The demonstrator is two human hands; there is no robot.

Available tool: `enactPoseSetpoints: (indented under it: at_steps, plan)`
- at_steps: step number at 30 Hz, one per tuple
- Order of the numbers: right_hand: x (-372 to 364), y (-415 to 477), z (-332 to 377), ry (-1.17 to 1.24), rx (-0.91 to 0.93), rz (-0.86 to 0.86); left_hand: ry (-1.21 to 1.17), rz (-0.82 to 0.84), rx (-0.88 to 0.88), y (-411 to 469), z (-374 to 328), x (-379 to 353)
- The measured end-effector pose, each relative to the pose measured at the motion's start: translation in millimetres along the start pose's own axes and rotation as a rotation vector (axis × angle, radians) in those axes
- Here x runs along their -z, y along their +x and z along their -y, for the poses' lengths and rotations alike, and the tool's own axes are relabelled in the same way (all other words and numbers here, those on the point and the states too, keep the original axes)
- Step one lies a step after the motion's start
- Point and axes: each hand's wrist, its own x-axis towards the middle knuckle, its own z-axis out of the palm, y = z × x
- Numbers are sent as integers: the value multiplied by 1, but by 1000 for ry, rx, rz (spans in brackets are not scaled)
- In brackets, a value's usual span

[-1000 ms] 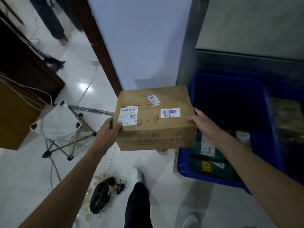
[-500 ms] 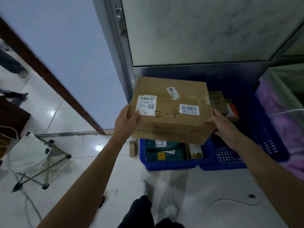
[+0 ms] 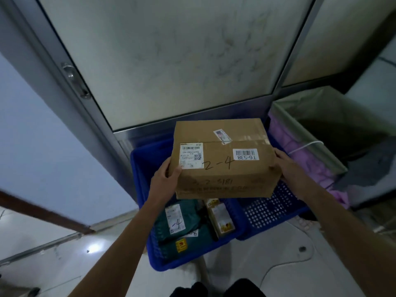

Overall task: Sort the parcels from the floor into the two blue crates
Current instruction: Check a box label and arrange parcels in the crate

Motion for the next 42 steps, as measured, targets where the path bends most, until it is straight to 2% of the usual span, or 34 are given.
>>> enactPoseSetpoints:
  at_steps: [10,15,22,29,34,42]
  plan:
    - [48,10,-3,-15,64,-139,-78,154,-59,26,-25,-52]
    - [89,30,-21,7,68,-167,-70,127,-44,33,-33,-100]
    - [164,90,-46,-50,8,-1,-112,0,92,35,-48,-189]
    - [230,170,-71,-94,-143,80,-199,-150,259,26,-69,-271]
    - [249,196,-68,-226,-159,197,-234,-250,408,17,-64,-308]
    - [249,230,-108,-296,-250,262,-207,-239,569,19,-31,-333]
